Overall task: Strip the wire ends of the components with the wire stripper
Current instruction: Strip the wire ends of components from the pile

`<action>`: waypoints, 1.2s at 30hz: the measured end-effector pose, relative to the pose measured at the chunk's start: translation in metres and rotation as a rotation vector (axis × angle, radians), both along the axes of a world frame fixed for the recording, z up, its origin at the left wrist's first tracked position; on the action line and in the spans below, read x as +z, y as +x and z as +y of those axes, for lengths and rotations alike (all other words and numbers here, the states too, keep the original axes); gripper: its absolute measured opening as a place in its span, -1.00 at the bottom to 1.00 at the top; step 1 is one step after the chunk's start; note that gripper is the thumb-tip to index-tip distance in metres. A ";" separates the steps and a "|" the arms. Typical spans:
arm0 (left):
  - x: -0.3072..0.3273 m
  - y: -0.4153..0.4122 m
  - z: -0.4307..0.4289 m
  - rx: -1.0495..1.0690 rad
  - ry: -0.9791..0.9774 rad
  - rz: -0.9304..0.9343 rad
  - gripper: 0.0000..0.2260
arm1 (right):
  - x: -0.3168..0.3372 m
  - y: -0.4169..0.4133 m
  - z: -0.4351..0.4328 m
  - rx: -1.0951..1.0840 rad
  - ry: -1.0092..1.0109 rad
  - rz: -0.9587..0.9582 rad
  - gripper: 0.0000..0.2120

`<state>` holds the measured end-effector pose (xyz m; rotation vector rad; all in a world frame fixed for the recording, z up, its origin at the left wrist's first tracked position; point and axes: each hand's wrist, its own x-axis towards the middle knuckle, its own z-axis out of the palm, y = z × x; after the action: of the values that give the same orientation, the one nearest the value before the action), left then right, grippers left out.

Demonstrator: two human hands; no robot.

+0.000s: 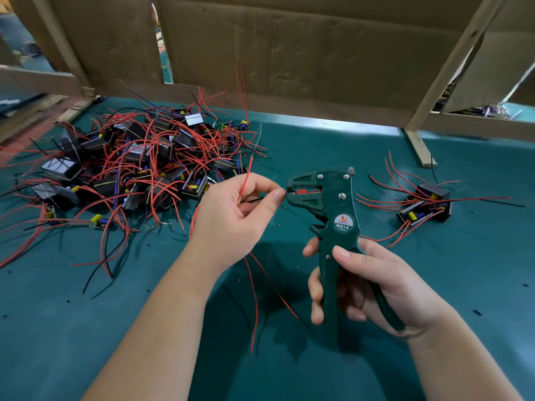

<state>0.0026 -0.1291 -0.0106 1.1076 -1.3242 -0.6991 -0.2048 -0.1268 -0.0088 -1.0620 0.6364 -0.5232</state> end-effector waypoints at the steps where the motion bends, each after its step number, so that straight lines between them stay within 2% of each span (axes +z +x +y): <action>1: 0.000 0.000 0.000 0.001 0.001 0.003 -0.95 | 0.000 0.000 0.000 0.000 -0.003 0.002 -0.58; 20: 0.001 0.003 0.001 0.023 -0.047 -0.051 -0.93 | 0.000 0.001 0.001 -0.025 -0.022 0.035 -0.58; 23: 0.000 0.003 0.001 0.016 -0.053 -0.094 -0.87 | -0.001 0.004 0.002 -0.068 -0.035 0.049 -0.60; 26: 0.000 0.004 0.001 0.035 -0.061 -0.154 -0.88 | -0.003 0.007 0.003 -0.105 -0.046 0.056 -0.72; 28: -0.002 0.006 0.000 0.049 -0.058 -0.160 -0.89 | -0.004 0.008 0.005 -0.120 -0.049 0.055 -0.69; 32: -0.005 0.008 -0.004 0.042 -0.014 -0.051 -0.75 | -0.011 0.022 0.010 -0.270 -0.028 0.091 -0.59; 34: -0.010 0.006 -0.007 0.056 0.018 -0.047 -0.81 | -0.014 0.028 0.010 -0.349 0.024 0.108 -0.60; 36: -0.015 0.007 -0.011 0.094 0.043 -0.135 -0.84 | -0.015 0.029 0.009 -0.327 0.056 0.062 -0.64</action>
<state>0.0093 -0.1400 -0.0254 1.2624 -1.3661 -0.5944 -0.1761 -0.1180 -0.0238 -0.9284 0.8821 -0.7529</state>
